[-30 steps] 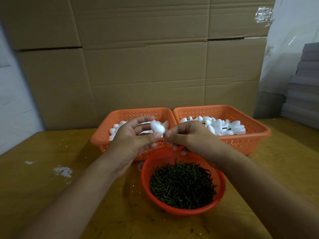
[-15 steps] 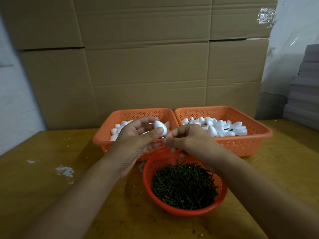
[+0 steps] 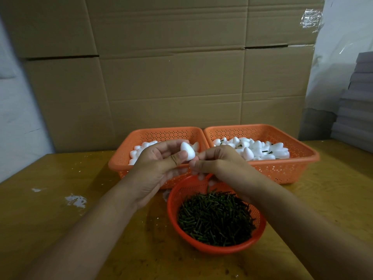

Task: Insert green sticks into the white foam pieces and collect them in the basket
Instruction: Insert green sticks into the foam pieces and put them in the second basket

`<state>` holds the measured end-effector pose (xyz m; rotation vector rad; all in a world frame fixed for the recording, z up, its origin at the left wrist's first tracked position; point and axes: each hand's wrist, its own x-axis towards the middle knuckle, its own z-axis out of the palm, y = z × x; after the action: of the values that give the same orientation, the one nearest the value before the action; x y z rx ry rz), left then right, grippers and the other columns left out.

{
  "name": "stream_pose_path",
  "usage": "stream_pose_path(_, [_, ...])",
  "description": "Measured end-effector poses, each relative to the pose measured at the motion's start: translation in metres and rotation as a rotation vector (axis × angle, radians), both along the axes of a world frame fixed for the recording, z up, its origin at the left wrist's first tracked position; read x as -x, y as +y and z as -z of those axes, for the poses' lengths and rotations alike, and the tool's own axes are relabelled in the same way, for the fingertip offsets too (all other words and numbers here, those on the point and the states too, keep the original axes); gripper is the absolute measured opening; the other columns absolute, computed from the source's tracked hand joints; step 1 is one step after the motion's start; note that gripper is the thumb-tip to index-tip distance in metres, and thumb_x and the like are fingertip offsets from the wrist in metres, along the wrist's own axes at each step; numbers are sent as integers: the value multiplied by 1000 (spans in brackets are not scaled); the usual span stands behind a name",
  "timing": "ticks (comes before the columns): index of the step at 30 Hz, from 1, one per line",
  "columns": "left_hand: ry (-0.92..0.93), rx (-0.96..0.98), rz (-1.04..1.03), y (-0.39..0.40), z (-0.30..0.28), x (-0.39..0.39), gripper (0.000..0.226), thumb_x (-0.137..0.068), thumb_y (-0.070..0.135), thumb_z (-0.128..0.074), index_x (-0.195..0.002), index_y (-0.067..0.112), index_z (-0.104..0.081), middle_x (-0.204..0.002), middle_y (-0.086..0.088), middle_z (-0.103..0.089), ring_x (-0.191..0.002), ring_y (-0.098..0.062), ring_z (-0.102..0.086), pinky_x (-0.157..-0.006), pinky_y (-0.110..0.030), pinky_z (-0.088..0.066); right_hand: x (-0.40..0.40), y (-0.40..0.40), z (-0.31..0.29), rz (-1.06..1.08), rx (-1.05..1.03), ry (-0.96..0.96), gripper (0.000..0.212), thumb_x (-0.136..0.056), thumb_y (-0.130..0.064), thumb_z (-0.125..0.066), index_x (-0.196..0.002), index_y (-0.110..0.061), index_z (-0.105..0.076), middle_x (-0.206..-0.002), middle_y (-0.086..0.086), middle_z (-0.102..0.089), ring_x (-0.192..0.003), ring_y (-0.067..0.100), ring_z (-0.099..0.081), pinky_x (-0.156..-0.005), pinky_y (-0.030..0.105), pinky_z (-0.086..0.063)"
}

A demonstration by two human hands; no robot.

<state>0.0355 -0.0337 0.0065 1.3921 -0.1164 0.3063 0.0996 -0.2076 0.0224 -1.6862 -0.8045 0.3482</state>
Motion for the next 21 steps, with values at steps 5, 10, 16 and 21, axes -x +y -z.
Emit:
stream_pose_path(5, [-1, 49, -51, -4, 0, -2, 43, -75, 20, -78, -117, 15, -68, -117, -11, -73, -102, -21, -73, -80, -29, -59, -2, 2, 2, 52, -9, -12, 13, -92, -16, -69, -80, -13, -72, -60, -6, -65, -56, 3, -58, -49, 18, -46])
stream_pose_path(10, [0, 40, -58, -7, -1, -1, 48, -69, 21, -82, -114, 15, -67, -109, -9, -76, -92, -16, -74, -73, -25, -58, -3, 3, 3, 87, 8, -43, 13, -89, -18, -72, -78, -12, -73, -53, -8, -62, -50, 0, -56, -47, 17, -46])
stream_pose_path(16, [25, -23, -75, -4, 0, 0, 47, -71, 26, -78, -115, 16, -66, -108, -6, -77, -94, -13, -74, -70, -24, -58, -3, 1, 3, 42, -10, 4, 15, -91, -15, -70, -76, -13, -72, -65, -3, -69, -59, 5, -61, -48, 18, -45])
stream_pose_path(21, [19, -12, -64, -4, -2, 1, 46, -71, 25, -78, -115, 16, -66, -107, -6, -77, -90, -13, -74, -67, -23, -57, -4, 3, 3, 42, -26, -6, 13, -91, -14, -70, -78, -12, -73, -65, -4, -68, -58, 4, -60, -48, 17, -45])
